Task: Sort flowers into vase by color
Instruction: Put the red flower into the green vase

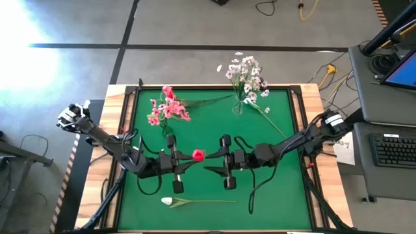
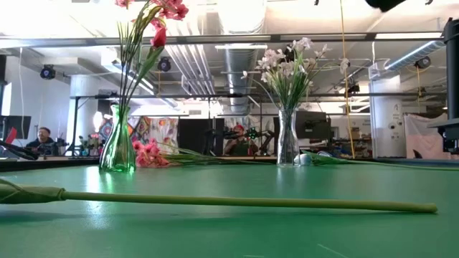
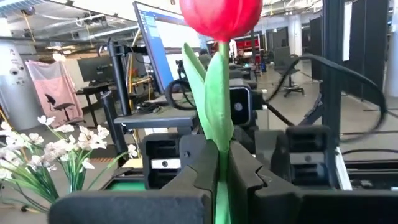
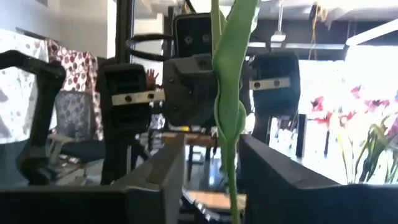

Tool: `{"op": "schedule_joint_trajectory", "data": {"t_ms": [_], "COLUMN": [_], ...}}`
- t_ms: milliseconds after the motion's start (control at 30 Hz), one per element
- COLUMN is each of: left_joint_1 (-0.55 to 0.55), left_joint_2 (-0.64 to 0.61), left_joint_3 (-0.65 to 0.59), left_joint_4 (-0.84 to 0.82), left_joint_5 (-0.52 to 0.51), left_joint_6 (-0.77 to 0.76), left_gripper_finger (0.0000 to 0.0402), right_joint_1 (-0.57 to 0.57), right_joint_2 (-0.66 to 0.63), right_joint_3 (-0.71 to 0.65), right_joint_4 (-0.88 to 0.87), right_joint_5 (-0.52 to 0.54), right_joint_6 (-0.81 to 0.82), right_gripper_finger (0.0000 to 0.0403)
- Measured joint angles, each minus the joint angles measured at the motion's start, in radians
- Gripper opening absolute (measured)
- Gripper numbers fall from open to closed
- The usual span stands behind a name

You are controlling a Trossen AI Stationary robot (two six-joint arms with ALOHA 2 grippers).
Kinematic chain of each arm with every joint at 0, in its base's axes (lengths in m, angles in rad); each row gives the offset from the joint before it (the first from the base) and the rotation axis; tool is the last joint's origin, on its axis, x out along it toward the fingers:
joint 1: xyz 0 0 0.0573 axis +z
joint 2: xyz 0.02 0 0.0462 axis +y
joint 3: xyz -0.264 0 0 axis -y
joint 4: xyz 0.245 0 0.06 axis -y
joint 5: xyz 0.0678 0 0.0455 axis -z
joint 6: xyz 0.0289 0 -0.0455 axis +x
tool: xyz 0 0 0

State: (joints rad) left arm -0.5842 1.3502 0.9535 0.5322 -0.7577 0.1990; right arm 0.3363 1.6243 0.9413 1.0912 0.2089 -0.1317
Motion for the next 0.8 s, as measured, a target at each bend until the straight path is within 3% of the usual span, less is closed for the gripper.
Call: {"op": "schedule_joint_trajectory", "data": {"t_ms": [67, 167, 367, 600, 800], "left_joint_1": [-0.007, -0.008, -0.017, -0.037, -0.032], "left_joint_2": [-0.023, -0.048, -0.014, 0.068, 0.171], "left_joint_3": [0.006, 0.084, 0.389, 0.731, 0.968], "left_joint_4": [-0.069, -0.301, -0.917, -1.376, -1.713], "left_joint_5": [0.000, 0.007, 0.009, 0.013, 0.173], "left_joint_6": [-0.042, -0.161, -0.396, -0.567, -0.705], "left_gripper_finger": [0.0000, 0.0000, 0.0000, 0.0000, 0.0000], "right_joint_1": [0.000, 0.000, 0.000, 0.000, 0.000], "right_joint_2": [-0.034, -0.088, -0.207, -0.299, -0.341], "right_joint_3": [-0.001, -0.001, -0.001, -0.001, -0.001], "right_joint_4": [-0.088, -0.221, -0.488, -0.681, -0.749], "right_joint_5": [0.000, 0.000, 0.000, -0.002, -0.007], "right_joint_6": [0.029, 0.067, 0.115, 0.154, 0.161], "right_gripper_finger": [0.0171, 0.0197, 0.0224, 0.0239, 0.0247]}}
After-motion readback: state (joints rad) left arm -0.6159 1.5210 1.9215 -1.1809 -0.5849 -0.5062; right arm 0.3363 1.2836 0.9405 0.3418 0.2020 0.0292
